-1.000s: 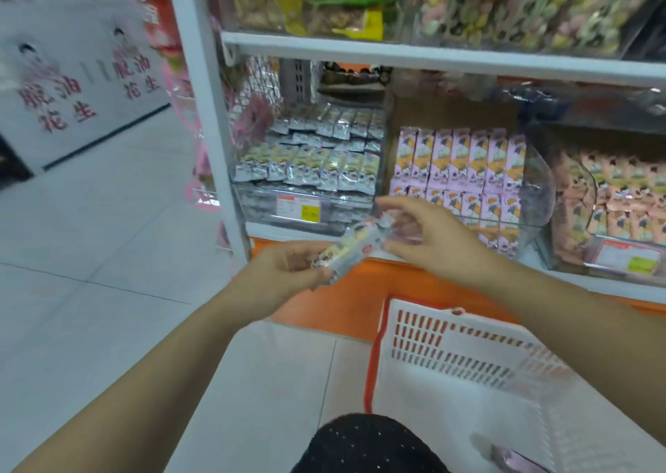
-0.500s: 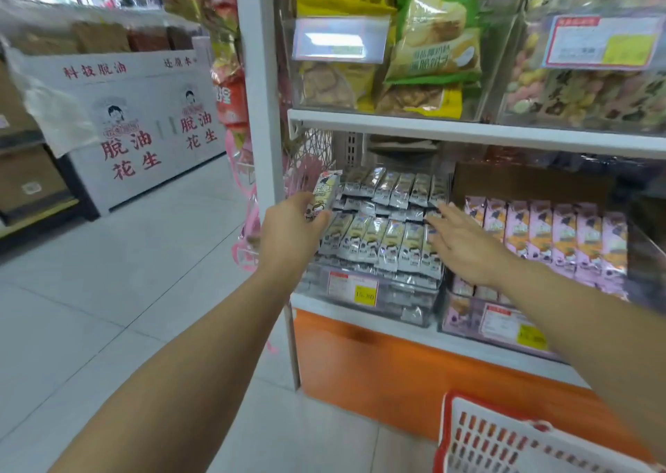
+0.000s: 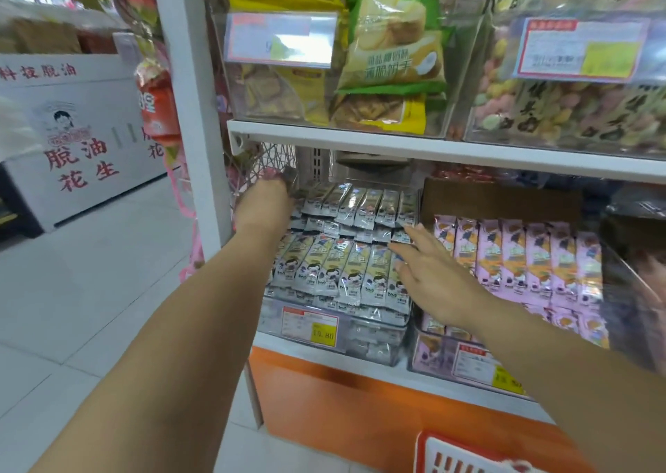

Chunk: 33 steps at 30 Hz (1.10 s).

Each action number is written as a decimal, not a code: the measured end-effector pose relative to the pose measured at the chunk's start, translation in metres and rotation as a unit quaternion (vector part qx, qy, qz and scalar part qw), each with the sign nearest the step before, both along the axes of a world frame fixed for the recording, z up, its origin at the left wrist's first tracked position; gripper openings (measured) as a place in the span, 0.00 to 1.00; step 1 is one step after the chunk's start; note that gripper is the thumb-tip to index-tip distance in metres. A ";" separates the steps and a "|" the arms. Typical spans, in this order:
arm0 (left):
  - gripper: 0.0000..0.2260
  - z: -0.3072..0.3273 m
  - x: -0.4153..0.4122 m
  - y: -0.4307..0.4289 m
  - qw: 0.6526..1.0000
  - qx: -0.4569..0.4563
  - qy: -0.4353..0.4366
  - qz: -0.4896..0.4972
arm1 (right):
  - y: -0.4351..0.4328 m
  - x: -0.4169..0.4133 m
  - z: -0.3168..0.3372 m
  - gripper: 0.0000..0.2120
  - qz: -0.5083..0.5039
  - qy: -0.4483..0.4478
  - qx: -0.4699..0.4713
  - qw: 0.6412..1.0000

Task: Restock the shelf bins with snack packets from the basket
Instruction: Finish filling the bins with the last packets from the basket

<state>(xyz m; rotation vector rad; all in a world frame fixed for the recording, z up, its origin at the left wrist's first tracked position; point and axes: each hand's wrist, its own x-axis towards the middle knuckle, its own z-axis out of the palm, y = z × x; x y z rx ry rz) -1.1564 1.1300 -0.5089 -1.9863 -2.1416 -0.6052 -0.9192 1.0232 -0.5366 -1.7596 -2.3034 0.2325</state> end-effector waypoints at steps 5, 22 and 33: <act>0.07 -0.004 -0.001 0.017 1.000 -0.021 0.005 0.009 | -0.002 0.000 -0.003 0.22 0.002 0.027 0.011 1.000; 0.20 -0.024 0.014 0.017 0.996 0.016 0.084 -0.036 | -0.004 -0.002 -0.004 0.21 -0.003 0.068 0.009 0.998; 0.22 -0.027 0.040 -0.001 0.977 -0.075 0.076 -0.187 | -0.003 -0.003 -0.003 0.21 -0.002 0.061 0.017 0.998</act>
